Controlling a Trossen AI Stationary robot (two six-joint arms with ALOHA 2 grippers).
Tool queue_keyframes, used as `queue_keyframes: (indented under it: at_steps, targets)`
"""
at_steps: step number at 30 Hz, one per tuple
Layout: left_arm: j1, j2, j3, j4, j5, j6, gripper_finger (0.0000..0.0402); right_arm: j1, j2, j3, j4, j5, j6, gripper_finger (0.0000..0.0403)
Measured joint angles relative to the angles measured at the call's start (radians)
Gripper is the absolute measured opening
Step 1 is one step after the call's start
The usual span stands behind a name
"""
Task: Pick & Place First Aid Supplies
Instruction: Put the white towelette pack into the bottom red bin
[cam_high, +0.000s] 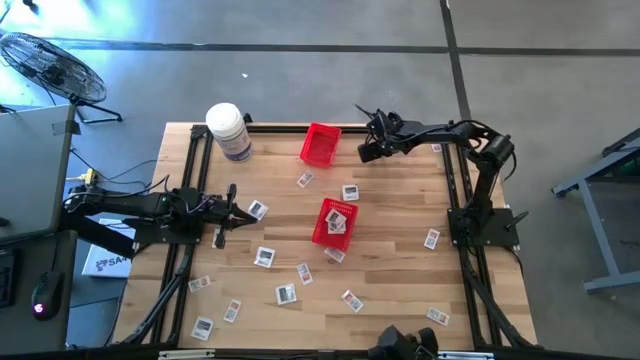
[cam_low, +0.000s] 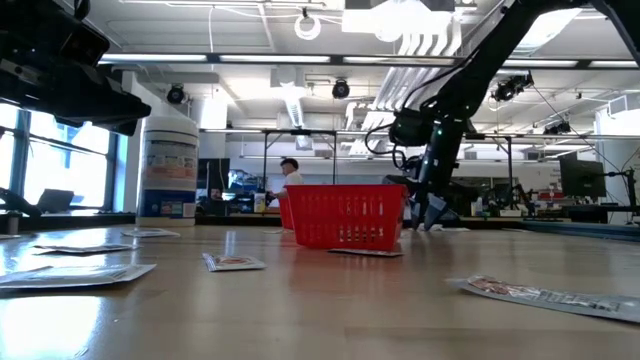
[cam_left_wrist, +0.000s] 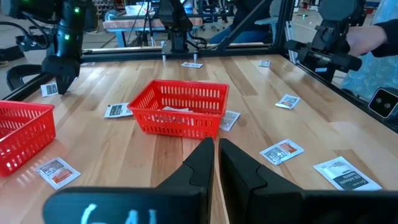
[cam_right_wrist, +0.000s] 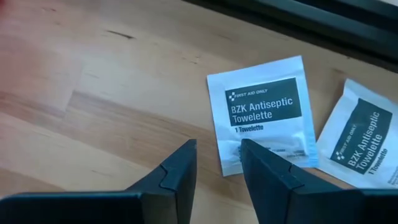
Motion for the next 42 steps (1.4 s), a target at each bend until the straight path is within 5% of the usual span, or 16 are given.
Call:
queue_keyframes:
  at_steps: [19, 29, 42]
  targets:
    - [0.0, 0.0, 0.0, 0.0, 0.0, 0.0, 0.0021, 0.035, 0.002, -0.061, 0.038, 0.064, 0.013, 0.0004]
    - [0.0, 0.0, 0.0, 0.0, 0.0, 0.0, 0.0021, 0.1, -0.021, -0.066, 0.043, 0.113, 0.038, 0.0001]
    - [0.0, 0.0, 0.0, 0.0, 0.0, 0.0, 0.0021, 0.157, -0.12, -0.068, 0.017, 0.045, 0.122, 0.0001]
